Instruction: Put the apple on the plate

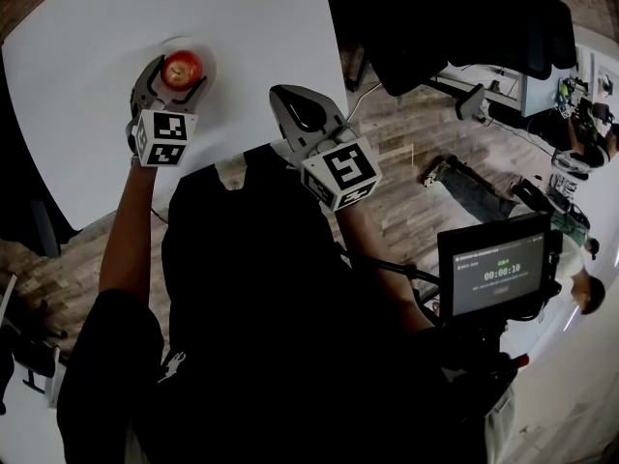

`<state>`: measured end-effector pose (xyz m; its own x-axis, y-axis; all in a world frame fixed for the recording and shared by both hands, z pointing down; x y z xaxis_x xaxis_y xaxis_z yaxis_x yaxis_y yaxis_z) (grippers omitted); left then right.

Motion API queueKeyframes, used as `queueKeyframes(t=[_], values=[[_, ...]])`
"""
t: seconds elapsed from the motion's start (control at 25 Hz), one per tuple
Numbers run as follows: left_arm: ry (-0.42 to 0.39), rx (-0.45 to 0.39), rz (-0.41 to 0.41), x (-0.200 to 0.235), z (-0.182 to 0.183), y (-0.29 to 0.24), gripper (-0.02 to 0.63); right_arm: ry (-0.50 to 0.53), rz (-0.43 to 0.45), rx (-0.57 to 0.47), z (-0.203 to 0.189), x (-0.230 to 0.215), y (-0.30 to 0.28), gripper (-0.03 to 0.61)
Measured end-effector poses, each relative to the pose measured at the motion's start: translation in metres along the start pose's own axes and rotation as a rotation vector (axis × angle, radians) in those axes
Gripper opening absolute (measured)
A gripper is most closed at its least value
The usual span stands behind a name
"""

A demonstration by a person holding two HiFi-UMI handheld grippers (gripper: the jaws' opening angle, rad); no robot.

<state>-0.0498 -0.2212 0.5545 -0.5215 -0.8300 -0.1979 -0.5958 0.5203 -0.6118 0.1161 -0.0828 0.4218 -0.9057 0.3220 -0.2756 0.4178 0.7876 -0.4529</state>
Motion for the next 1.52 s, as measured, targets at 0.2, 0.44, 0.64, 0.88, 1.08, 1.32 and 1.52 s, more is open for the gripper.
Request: queueKeyframes(t=[0.2, 0.44, 0.64, 0.88, 1.08, 1.32, 1.52], values=[[-0.008, 0.016, 0.0, -0.004, -0.005, -0.001, 0.396, 0.001, -0.003, 0.003, -0.001, -0.001, 0.002, 0.003], [-0.018, 0.022, 0.025, -0.002, -0.007, -0.003, 0.396, 0.007, -0.006, 0.007, -0.002, -0.001, 0.002, 0.003], [-0.057, 0.031, 0.043, -0.002, -0.01, -0.005, 0.396, 0.006, -0.007, 0.009, -0.002, -0.001, 0.003, 0.003], [-0.048, 0.027, 0.052, -0.003, -0.012, -0.002, 0.396, 0.007, -0.007, 0.007, -0.002, -0.001, 0.003, 0.003], [-0.052, 0.032, 0.046, -0.002, -0.012, -0.003, 0.396, -0.007, 0.004, 0.01, -0.002, 0.001, 0.002, 0.003], [-0.051, 0.043, 0.026, -0.002, -0.012, -0.005, 0.397, -0.003, 0.001, 0.008, -0.002, -0.001, 0.003, 0.003], [-0.045, 0.057, 0.021, -0.002, -0.014, -0.006, 0.397, 0.004, -0.004, 0.001, -0.001, -0.002, 0.003, 0.003]])
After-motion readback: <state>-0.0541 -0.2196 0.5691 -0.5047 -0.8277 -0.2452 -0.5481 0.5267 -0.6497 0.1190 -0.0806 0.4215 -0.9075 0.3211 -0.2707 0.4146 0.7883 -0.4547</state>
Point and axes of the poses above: the fingertips, and each gripper's own axes: y backward along the fingers, x to its left, z out of its top, the point moved 8 cm from there along y, backward along the fingers, and after that the axes turned 9 degrees about z, right-handed, at the moved point
